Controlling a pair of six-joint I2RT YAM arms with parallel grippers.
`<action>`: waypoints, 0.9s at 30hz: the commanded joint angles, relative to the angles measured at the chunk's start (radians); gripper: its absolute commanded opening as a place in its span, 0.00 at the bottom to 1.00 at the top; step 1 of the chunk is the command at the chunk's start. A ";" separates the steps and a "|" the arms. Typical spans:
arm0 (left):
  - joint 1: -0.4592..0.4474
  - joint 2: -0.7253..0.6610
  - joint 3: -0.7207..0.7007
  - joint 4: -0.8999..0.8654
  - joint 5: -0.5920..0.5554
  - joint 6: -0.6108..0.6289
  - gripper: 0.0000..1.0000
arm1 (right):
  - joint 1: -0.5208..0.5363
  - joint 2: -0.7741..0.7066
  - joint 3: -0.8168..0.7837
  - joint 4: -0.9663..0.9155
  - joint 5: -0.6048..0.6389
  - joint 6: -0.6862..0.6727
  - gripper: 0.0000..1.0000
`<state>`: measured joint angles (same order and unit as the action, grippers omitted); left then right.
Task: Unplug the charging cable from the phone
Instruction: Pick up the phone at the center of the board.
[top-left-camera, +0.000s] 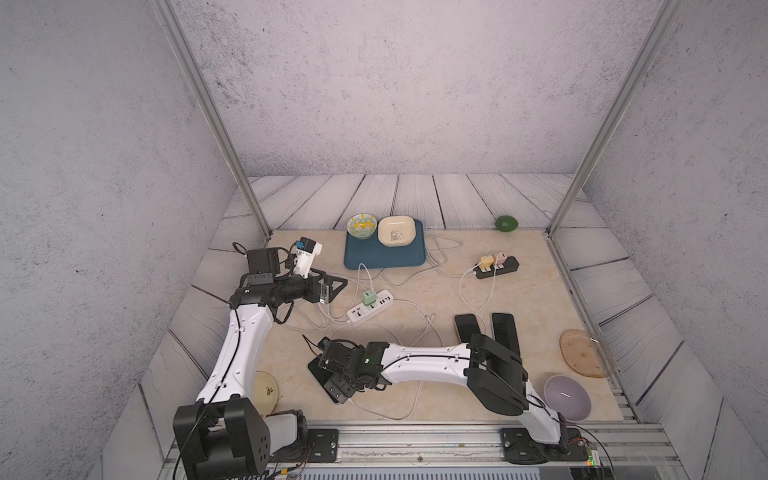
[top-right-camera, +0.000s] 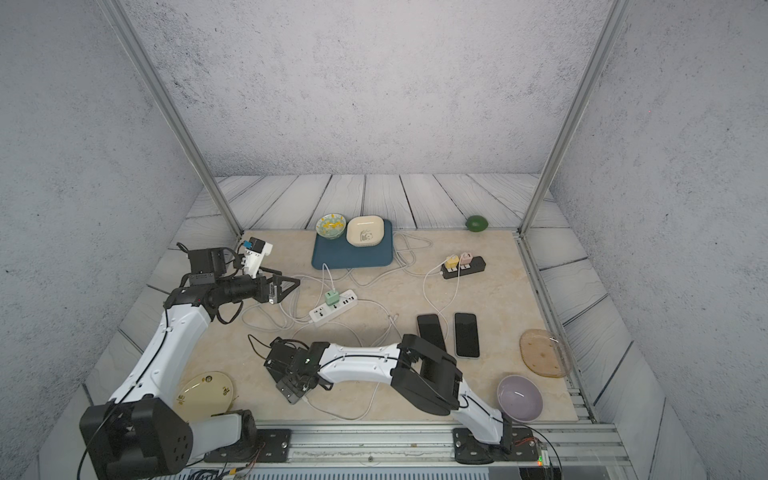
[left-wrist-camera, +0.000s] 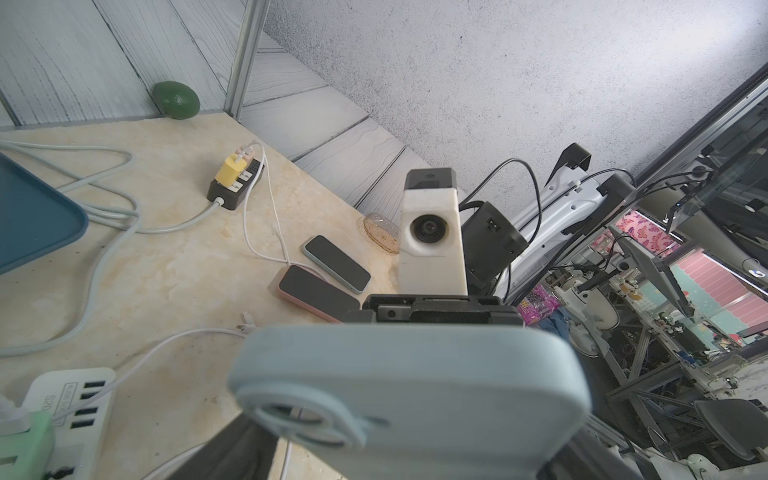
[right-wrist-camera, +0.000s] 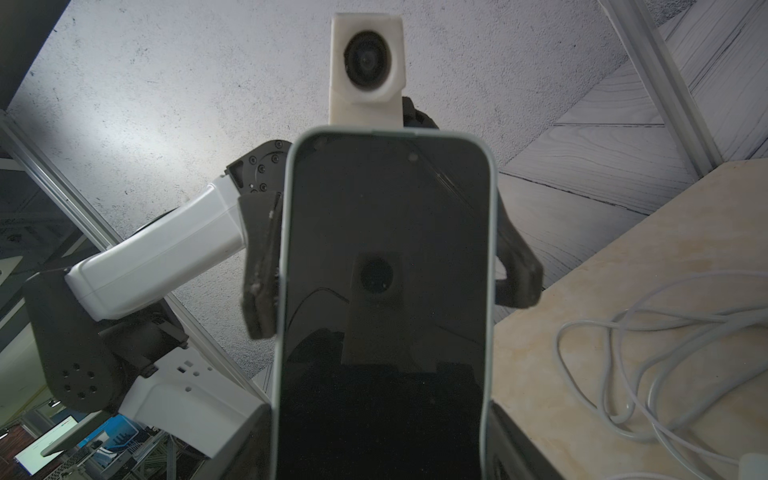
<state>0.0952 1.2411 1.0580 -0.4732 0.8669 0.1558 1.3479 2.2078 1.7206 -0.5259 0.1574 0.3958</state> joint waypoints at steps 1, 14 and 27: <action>0.014 -0.017 -0.008 0.011 0.001 -0.004 0.98 | 0.013 0.040 0.060 -0.030 -0.008 -0.020 0.99; 0.034 -0.013 -0.016 0.016 0.007 -0.006 0.98 | 0.032 0.154 0.173 -0.079 -0.004 -0.043 0.99; 0.040 0.004 -0.015 0.021 0.006 -0.010 0.98 | 0.036 0.182 0.188 -0.110 0.026 -0.050 0.85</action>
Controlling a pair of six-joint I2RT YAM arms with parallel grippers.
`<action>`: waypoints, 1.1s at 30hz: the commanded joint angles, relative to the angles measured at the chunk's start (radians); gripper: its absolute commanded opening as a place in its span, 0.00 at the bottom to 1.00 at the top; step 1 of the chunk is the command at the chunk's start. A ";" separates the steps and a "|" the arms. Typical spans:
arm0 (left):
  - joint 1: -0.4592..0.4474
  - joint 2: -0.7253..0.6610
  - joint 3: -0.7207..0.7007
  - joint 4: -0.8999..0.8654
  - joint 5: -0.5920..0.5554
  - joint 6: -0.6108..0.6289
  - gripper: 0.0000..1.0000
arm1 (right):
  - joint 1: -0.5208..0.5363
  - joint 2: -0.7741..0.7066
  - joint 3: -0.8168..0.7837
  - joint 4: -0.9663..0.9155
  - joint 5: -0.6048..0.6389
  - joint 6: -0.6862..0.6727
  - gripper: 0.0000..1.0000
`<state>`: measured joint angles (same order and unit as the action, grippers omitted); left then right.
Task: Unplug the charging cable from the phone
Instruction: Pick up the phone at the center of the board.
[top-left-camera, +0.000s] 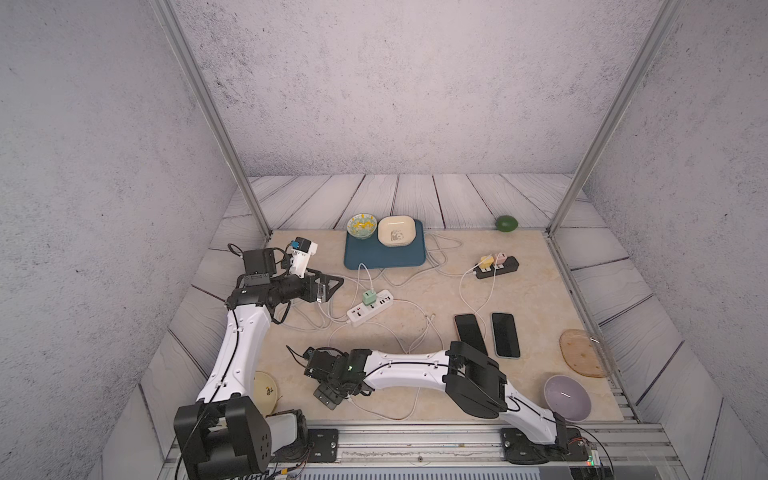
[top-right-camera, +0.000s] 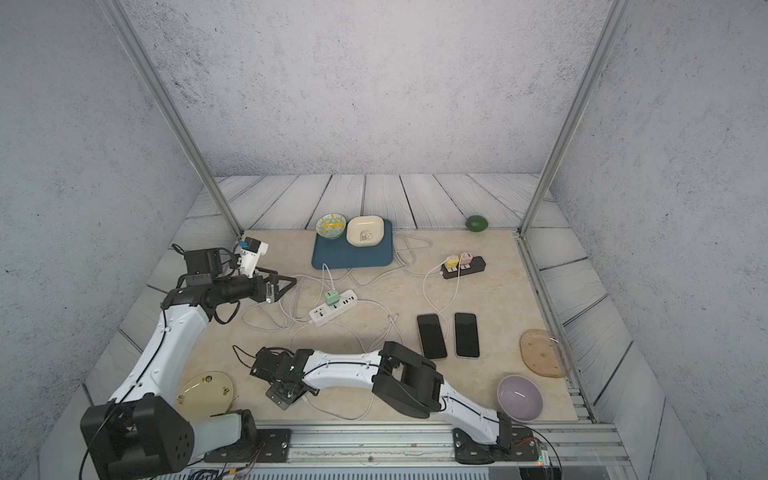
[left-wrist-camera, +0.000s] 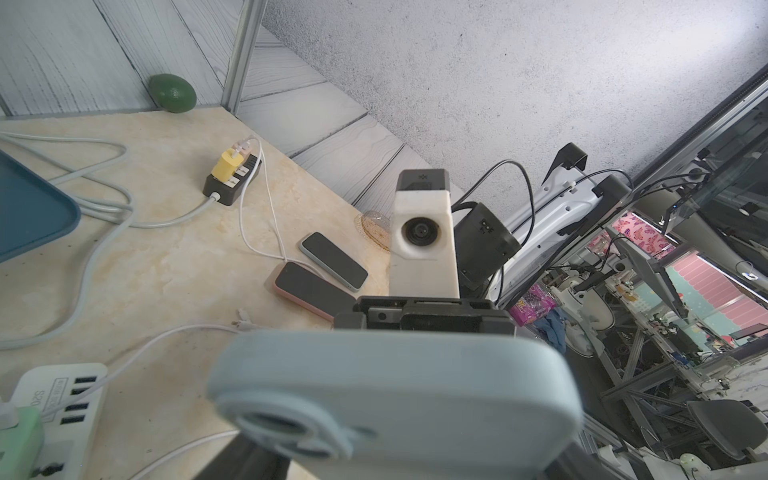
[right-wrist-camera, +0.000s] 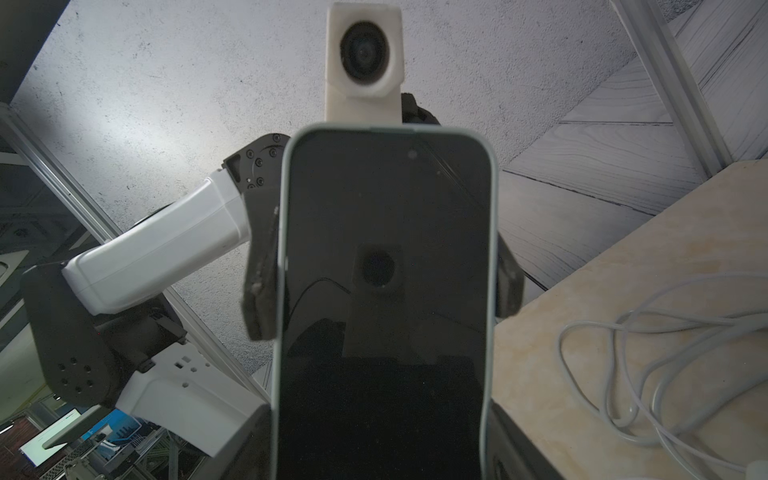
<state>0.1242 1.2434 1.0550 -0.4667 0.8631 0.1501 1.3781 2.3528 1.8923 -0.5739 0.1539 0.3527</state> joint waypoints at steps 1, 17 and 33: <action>0.013 0.002 -0.011 0.014 0.010 -0.005 0.98 | 0.006 0.033 0.014 -0.063 0.037 -0.009 0.83; 0.014 -0.022 -0.007 0.005 0.029 -0.005 0.98 | -0.061 -0.228 -0.184 0.062 0.052 -0.017 0.35; 0.013 -0.021 0.019 -0.081 0.220 0.055 0.98 | -0.309 -0.555 -0.596 0.394 -0.163 0.104 0.21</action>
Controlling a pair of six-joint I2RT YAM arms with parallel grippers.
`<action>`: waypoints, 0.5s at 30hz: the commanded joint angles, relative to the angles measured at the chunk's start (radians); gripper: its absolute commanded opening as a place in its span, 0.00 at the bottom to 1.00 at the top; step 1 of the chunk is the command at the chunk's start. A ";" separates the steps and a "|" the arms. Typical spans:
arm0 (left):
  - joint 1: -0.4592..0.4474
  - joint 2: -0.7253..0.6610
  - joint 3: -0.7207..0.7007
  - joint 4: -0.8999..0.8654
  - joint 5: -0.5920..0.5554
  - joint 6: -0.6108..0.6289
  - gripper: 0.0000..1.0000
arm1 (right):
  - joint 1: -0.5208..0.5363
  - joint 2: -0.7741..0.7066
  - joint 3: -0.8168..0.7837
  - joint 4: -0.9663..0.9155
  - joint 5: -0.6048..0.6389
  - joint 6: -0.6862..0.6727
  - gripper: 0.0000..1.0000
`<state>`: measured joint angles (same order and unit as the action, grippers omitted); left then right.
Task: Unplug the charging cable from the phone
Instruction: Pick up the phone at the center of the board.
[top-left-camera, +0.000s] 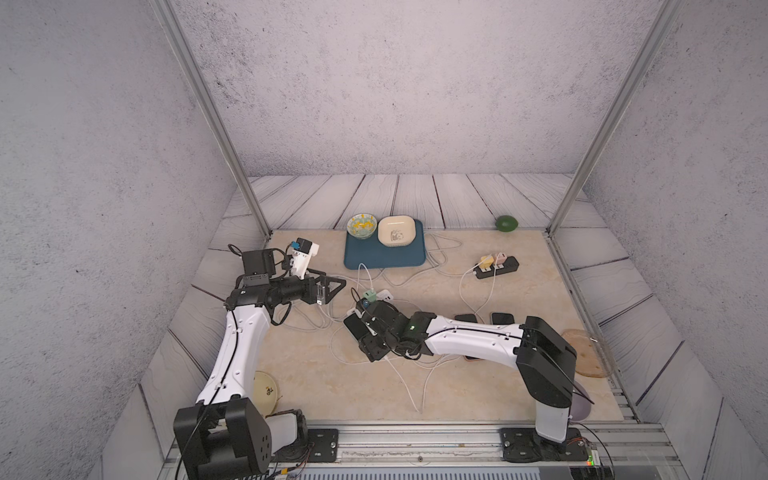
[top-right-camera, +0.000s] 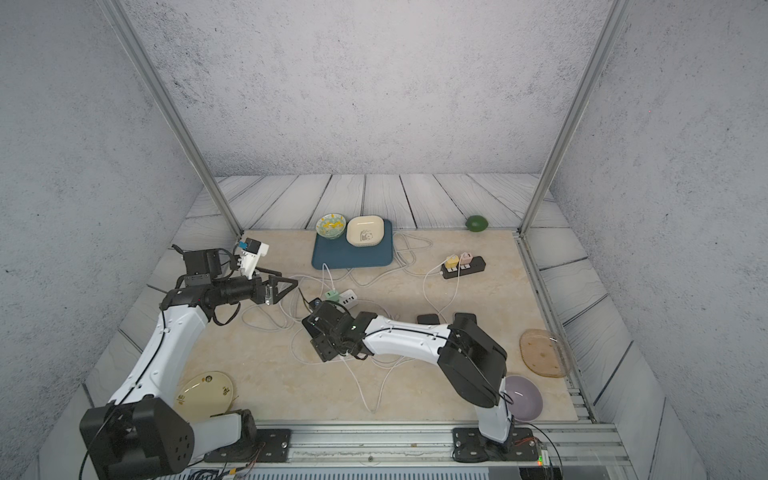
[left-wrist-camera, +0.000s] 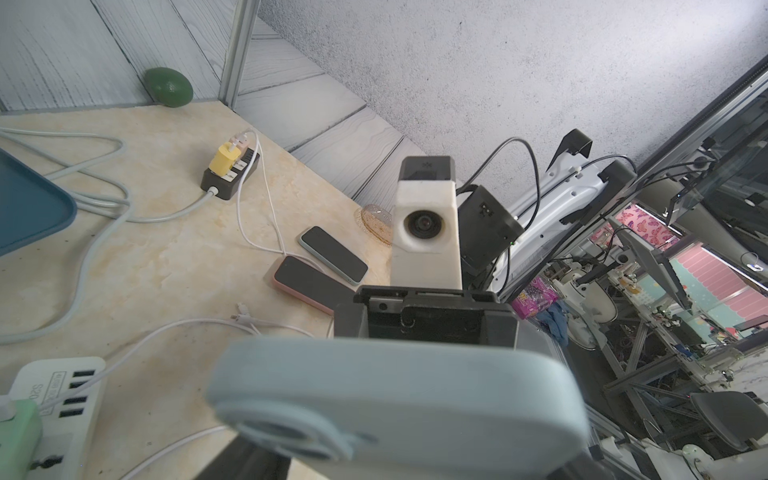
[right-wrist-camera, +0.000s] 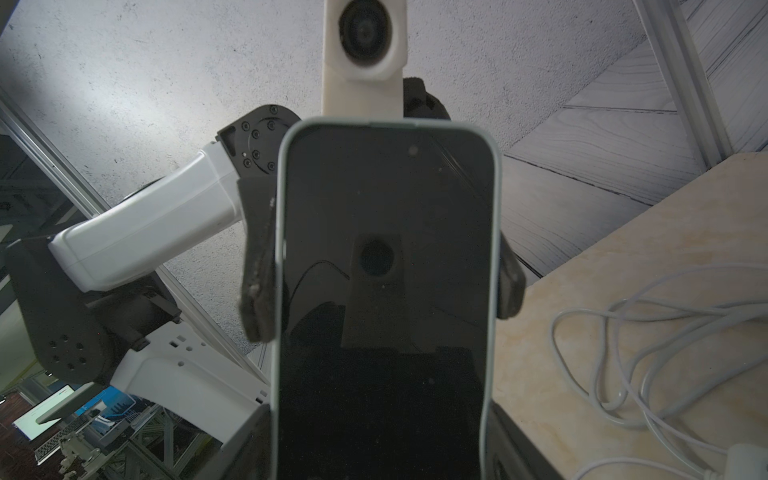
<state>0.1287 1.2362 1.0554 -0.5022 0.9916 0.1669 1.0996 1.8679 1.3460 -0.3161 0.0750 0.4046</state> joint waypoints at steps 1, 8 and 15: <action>0.008 -0.014 0.022 -0.057 0.112 0.048 0.98 | -0.043 -0.091 -0.081 0.175 -0.101 0.058 0.21; 0.006 -0.012 0.032 -0.113 0.237 0.093 0.98 | -0.105 -0.251 -0.325 0.539 -0.178 0.133 0.19; -0.006 -0.005 0.032 -0.109 0.294 0.075 0.98 | -0.134 -0.345 -0.462 0.791 -0.238 0.212 0.16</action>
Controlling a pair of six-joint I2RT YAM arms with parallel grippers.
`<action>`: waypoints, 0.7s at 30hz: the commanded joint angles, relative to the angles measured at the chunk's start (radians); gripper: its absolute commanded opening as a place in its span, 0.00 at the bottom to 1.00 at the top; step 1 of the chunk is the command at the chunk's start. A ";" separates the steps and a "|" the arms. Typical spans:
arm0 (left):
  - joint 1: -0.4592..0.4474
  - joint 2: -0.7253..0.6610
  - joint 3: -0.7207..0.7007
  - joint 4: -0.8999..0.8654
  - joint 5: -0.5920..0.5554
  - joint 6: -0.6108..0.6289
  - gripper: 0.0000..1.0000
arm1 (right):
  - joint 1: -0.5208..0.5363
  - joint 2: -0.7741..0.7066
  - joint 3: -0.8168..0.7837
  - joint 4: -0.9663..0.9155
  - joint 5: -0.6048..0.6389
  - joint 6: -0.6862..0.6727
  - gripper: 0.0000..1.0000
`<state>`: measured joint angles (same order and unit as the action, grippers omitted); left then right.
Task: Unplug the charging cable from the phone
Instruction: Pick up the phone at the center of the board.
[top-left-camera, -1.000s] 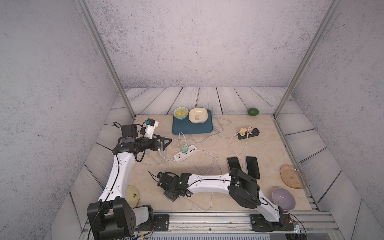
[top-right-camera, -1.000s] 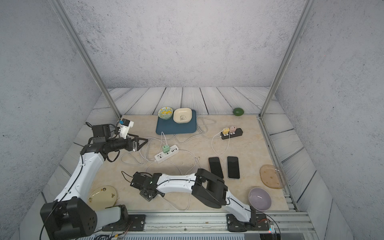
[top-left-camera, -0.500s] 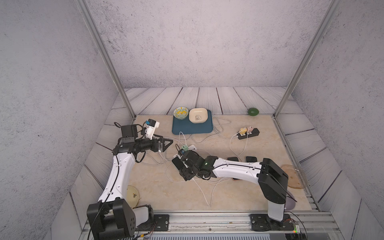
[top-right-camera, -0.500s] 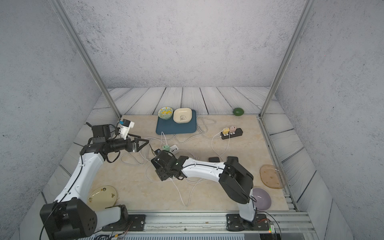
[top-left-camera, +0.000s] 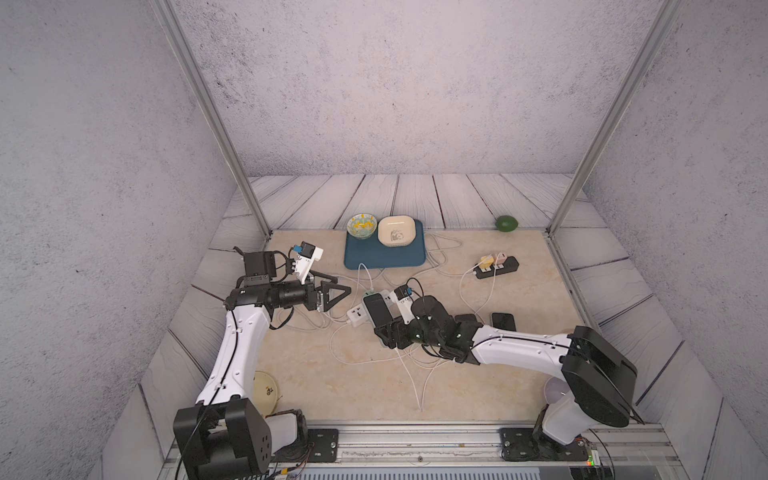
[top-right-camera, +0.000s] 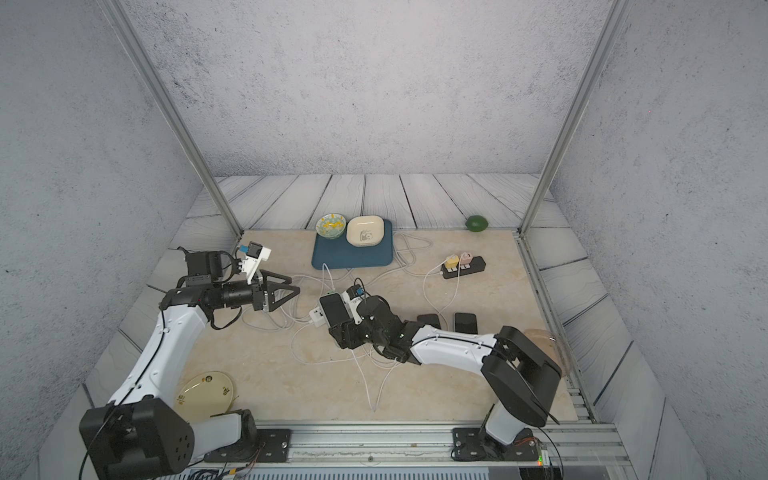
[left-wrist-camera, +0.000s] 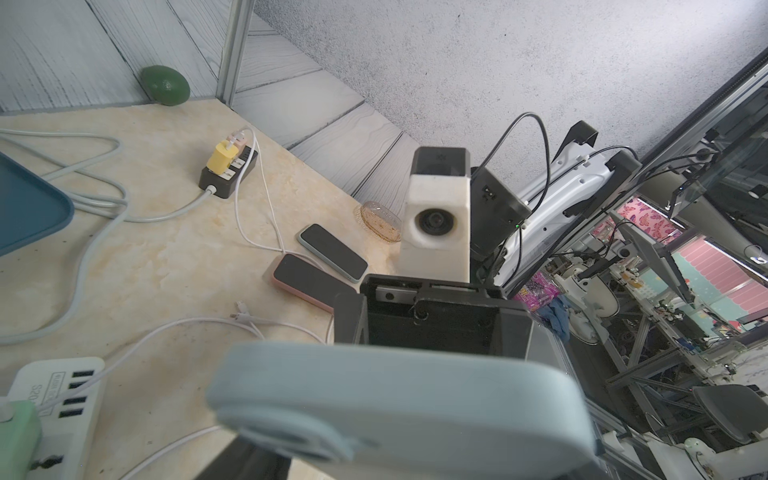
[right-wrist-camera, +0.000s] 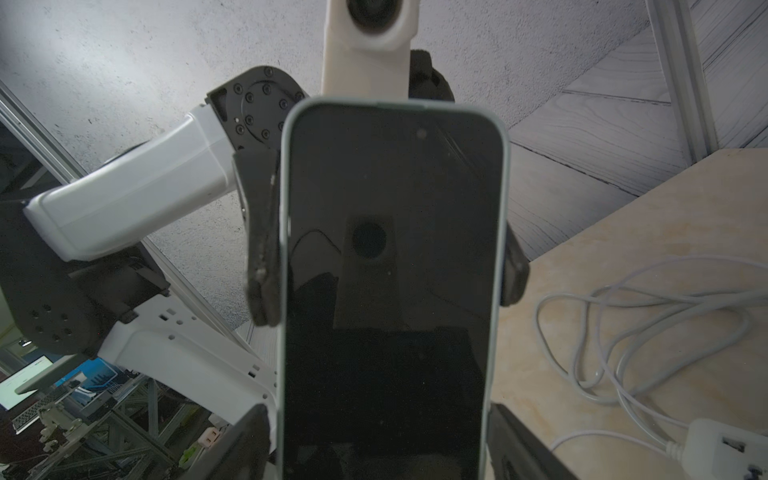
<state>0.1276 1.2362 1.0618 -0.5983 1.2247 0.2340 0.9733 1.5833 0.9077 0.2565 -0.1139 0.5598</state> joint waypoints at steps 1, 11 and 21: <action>-0.008 -0.003 0.025 -0.011 0.066 0.004 0.98 | -0.010 -0.072 -0.043 0.255 -0.053 0.067 0.15; -0.046 0.005 0.032 -0.037 0.111 0.024 0.98 | -0.014 -0.131 -0.163 0.581 -0.158 0.116 0.14; -0.084 0.014 0.058 -0.161 0.204 0.151 0.98 | -0.015 -0.063 -0.193 0.856 -0.287 0.175 0.14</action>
<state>0.0574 1.2438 1.0916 -0.7059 1.3746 0.3233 0.9627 1.5002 0.7067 0.9218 -0.3260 0.7010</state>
